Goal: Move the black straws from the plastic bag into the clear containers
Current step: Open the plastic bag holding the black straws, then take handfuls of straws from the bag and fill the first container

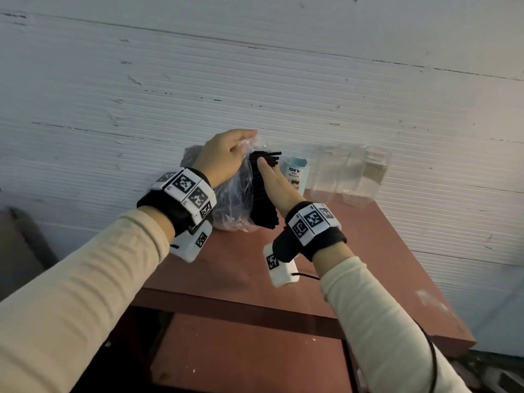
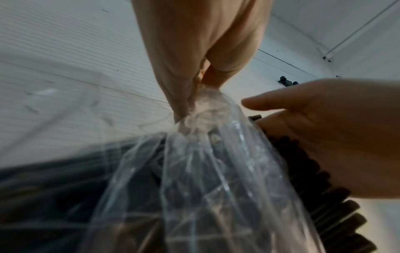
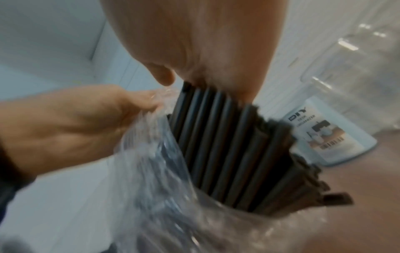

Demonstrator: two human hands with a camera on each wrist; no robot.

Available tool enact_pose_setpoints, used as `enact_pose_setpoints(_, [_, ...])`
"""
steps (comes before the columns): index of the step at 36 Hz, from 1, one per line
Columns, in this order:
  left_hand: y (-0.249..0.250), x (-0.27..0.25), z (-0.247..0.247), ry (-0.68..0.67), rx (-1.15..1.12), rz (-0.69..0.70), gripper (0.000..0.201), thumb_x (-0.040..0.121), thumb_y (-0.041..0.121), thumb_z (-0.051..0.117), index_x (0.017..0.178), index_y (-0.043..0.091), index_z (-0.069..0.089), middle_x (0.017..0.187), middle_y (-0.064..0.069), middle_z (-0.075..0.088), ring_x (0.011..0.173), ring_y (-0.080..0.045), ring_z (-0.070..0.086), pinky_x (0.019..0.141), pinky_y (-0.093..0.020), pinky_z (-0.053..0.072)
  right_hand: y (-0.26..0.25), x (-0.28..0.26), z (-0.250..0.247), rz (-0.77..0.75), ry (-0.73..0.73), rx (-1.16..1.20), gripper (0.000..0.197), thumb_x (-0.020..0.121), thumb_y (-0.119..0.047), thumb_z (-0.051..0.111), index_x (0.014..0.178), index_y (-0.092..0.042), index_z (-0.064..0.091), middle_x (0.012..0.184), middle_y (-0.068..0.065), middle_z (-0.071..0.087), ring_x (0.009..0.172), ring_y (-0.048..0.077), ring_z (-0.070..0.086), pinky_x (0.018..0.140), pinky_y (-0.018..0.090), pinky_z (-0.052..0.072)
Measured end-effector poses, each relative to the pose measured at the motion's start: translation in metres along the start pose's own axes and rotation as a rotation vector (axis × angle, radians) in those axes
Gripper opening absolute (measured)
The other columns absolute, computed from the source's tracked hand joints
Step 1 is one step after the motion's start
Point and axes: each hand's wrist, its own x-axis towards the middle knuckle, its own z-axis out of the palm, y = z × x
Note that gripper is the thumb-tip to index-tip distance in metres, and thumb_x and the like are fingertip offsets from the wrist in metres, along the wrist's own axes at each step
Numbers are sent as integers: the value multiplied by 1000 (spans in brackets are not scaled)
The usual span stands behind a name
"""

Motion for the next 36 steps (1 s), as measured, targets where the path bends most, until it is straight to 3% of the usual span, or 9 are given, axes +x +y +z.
enact_pose_setpoints(4, [-18, 0, 7, -45, 11, -19, 43, 101, 8, 44, 136, 29, 56, 123, 20, 53, 38, -1, 41, 42, -17, 39, 15, 12, -8, 31, 80, -1, 50, 96, -57, 32, 135, -25, 38, 154, 5, 33, 143, 22, 28, 118, 44, 19])
enact_pose_setpoints(7, [-31, 5, 11, -59, 5, -15, 40, 102, 11, 44, 137, 28, 55, 136, 16, 54, 66, -3, 51, 55, -11, 38, 17, 8, -14, -14, 200, 6, 64, 102, -34, 35, 154, -21, 1, 161, 1, 14, 147, 15, 15, 121, 38, 14])
enact_pose_setpoints(13, [-41, 11, 15, -93, 19, -80, 40, 102, 16, 46, 140, 27, 52, 144, 9, 52, 77, 1, 52, 62, -1, 41, 23, 18, -11, -47, -32, -137, 55, 105, -42, 24, 154, -19, 15, 161, -4, 11, 147, 8, 8, 114, 23, 3])
enact_pose_setpoints(16, [-43, 9, 14, -161, 47, -138, 39, 103, 27, 48, 142, 26, 49, 145, 3, 51, 113, -5, 53, 75, -9, 39, 26, 23, -13, -37, -93, -116, 57, 102, -50, 24, 150, -19, 30, 155, 0, 31, 143, 13, 26, 121, 37, 14])
enact_pose_setpoints(21, [-47, 7, 15, -255, 129, -201, 45, 98, 40, 53, 141, 27, 50, 128, 3, 61, 87, -10, 57, 66, -13, 39, 39, 47, -41, 29, 88, -214, 61, 101, -46, 34, 149, -9, 28, 151, 5, 37, 140, 19, 33, 116, 29, 25])
enact_pose_setpoints(24, [-52, 11, 20, -326, 139, -234, 46, 98, 32, 56, 142, 25, 48, 139, -5, 57, 109, -18, 61, 82, -24, 45, 53, 65, -62, 115, 227, -258, 48, 101, -33, 40, 137, 0, 39, 126, 14, 54, 118, 27, 52, 86, 19, 40])
enact_pose_setpoints(27, [-55, 17, 28, -433, 234, -222, 51, 99, 30, 55, 148, 22, 42, 148, -3, 48, 129, -18, 52, 93, -21, 36, 66, 81, -74, 204, 303, -278, 63, 97, -43, 47, 141, 1, 34, 129, 10, 49, 120, 24, 50, 89, 25, 35])
enact_pose_setpoints(31, [-60, 23, 36, -506, 280, -199, 60, 96, 37, 58, 150, 26, 36, 153, -1, 42, 117, -18, 58, 80, -21, 42, 76, 102, -73, 304, 302, -273, 33, 94, -40, 54, 79, -10, 54, 67, 1, 53, 61, 14, 50, 53, 21, 39])
enact_pose_setpoints(36, [-70, 26, 41, -496, 276, -196, 57, 95, 36, 61, 147, 23, 41, 153, 1, 42, 94, -11, 58, 58, -6, 44, 100, 138, -70, 409, 329, -268, 58, 73, -46, 63, 110, -3, 59, 101, 13, 68, 88, 28, 65, 75, 34, 54])
